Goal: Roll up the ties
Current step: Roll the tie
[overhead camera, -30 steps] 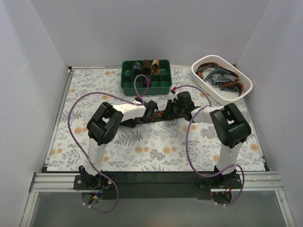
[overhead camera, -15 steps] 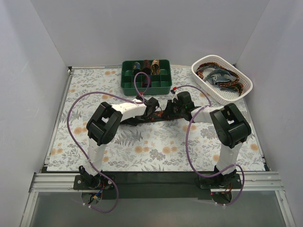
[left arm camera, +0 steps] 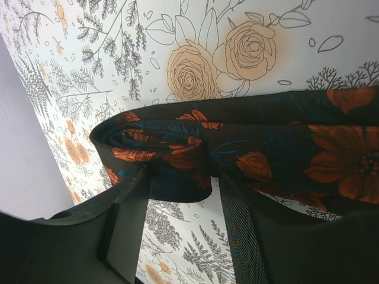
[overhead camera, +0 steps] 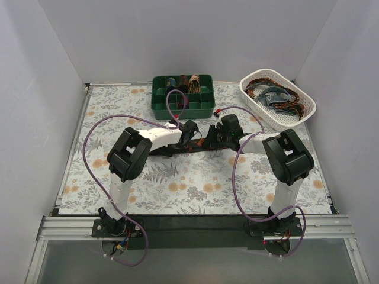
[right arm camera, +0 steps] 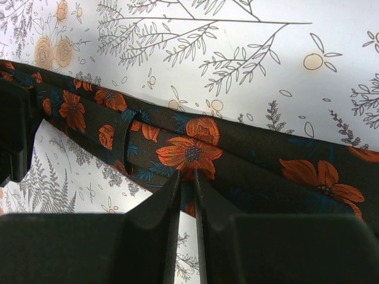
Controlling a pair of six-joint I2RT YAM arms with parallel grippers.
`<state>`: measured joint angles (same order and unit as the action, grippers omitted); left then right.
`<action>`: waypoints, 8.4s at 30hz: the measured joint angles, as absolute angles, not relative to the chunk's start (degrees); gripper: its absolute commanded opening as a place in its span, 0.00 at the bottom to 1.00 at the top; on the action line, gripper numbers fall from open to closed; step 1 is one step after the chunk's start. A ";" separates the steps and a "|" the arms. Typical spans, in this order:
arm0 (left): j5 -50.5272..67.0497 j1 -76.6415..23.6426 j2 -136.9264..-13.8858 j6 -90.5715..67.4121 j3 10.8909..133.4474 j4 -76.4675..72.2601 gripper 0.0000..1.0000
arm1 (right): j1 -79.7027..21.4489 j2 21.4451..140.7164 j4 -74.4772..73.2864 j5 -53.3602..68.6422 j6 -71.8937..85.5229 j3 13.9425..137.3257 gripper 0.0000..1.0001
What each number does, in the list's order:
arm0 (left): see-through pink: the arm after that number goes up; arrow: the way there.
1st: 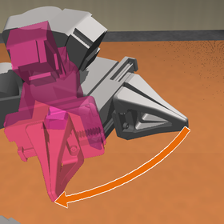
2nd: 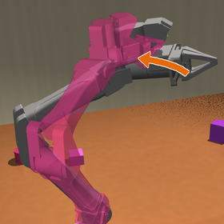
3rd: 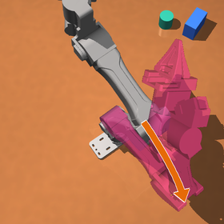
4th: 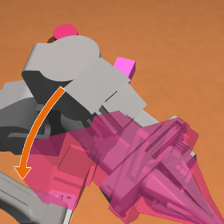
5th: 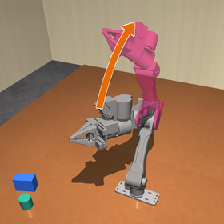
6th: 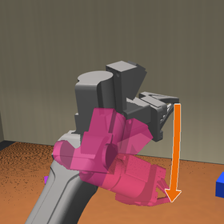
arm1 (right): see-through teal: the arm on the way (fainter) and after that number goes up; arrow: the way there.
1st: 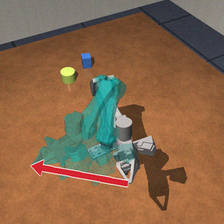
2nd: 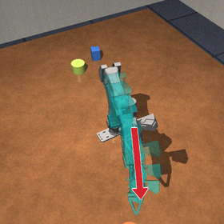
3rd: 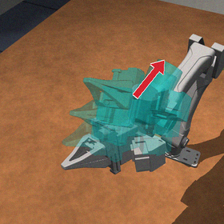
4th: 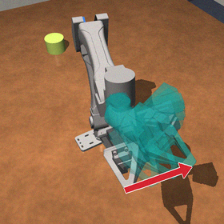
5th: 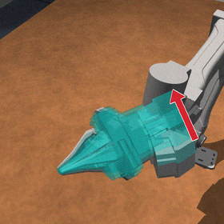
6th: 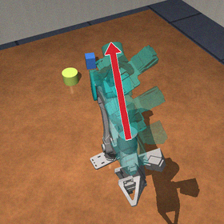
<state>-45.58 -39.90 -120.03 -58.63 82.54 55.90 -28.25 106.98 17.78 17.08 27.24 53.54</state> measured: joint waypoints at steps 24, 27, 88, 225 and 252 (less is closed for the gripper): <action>-17.15 -21.78 -86.30 -61.67 61.34 31.75 0.78 | -28.62 104.01 12.91 18.26 25.04 53.98 0.25; -12.51 -13.32 -78.48 -63.55 53.49 24.67 0.78 | -28.62 103.18 11.92 18.65 24.34 54.72 0.30; 23.51 -0.34 -74.65 -73.30 31.03 -1.28 0.77 | -29.43 109.10 10.28 33.80 22.22 59.64 0.50; 22.59 -13.47 -94.87 -84.44 29.82 -26.13 0.11 | -25.45 104.84 6.70 13.23 19.97 56.60 0.36; 1.80 -16.73 -88.53 -78.13 37.21 -6.68 0.00 | -27.20 102.39 8.25 16.82 25.52 52.71 0.43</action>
